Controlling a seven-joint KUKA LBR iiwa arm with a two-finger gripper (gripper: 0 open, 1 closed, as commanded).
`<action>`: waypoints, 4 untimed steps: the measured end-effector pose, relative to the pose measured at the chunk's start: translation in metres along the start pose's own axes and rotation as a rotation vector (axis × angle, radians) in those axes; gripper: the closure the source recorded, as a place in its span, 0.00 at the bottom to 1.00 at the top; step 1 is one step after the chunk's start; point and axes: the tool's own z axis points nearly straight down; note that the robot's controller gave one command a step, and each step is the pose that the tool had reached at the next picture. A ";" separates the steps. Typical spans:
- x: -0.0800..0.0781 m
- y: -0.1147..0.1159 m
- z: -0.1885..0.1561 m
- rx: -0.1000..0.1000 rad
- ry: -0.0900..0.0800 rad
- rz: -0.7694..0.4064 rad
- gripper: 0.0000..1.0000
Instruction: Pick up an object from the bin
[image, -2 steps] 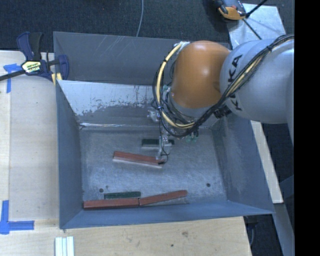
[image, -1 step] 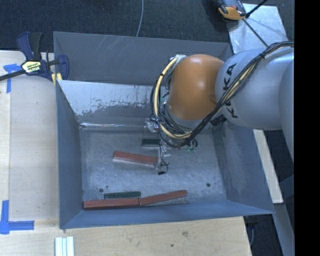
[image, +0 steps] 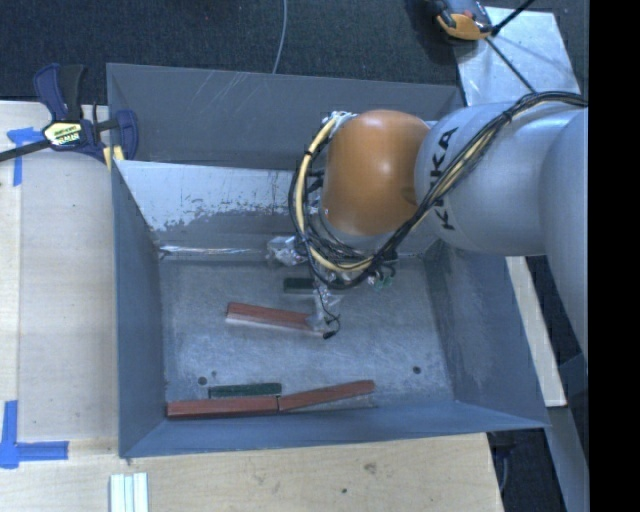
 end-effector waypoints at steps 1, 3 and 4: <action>0.017 0.034 0.023 -0.003 0.007 -0.016 0.00; 0.044 0.081 0.031 -0.004 0.005 0.033 1.00; 0.040 0.039 -0.114 -0.002 0.005 0.009 1.00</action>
Offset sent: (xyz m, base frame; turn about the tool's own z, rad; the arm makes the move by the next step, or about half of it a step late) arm -0.0784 0.0498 -0.0332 0.0316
